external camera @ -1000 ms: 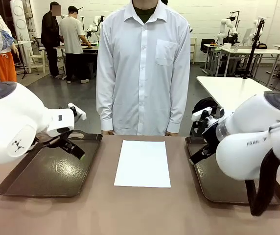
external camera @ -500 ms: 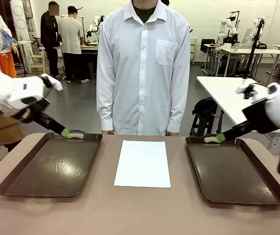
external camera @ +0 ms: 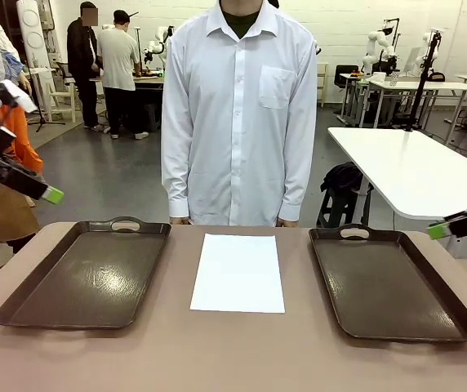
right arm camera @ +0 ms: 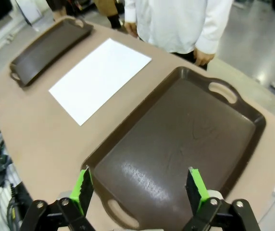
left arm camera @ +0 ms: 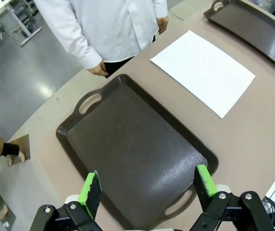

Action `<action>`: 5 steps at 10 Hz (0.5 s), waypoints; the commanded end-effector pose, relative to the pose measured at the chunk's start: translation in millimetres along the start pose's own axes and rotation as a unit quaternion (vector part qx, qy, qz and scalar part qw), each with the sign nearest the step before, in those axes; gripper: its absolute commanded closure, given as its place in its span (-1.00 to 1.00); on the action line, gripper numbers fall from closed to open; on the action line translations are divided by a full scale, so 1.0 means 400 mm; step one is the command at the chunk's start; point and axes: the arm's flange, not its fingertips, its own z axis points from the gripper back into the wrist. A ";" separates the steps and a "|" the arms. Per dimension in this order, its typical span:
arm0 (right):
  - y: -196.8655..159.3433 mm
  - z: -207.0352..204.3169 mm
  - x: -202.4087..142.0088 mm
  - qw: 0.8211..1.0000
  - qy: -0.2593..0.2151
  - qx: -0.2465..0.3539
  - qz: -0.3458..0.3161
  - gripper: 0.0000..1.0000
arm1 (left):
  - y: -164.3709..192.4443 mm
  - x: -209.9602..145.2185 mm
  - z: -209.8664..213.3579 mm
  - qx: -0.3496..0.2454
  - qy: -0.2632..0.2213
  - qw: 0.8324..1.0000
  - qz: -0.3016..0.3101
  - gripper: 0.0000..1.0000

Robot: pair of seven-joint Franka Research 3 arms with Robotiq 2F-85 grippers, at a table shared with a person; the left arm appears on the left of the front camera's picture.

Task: Sort the A4 documents.
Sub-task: Receive the A4 Paper.

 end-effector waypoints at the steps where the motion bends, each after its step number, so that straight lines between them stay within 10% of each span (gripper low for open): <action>1: 0.088 0.031 -0.126 1.000 -0.029 0.004 0.007 -1.00 | -0.048 -0.159 0.010 -0.012 0.048 0.999 -0.005 -1.00; 5: 0.106 0.071 -0.130 0.998 -0.047 0.029 0.022 -1.00 | -0.053 -0.188 0.013 -0.027 0.001 1.000 0.008 -1.00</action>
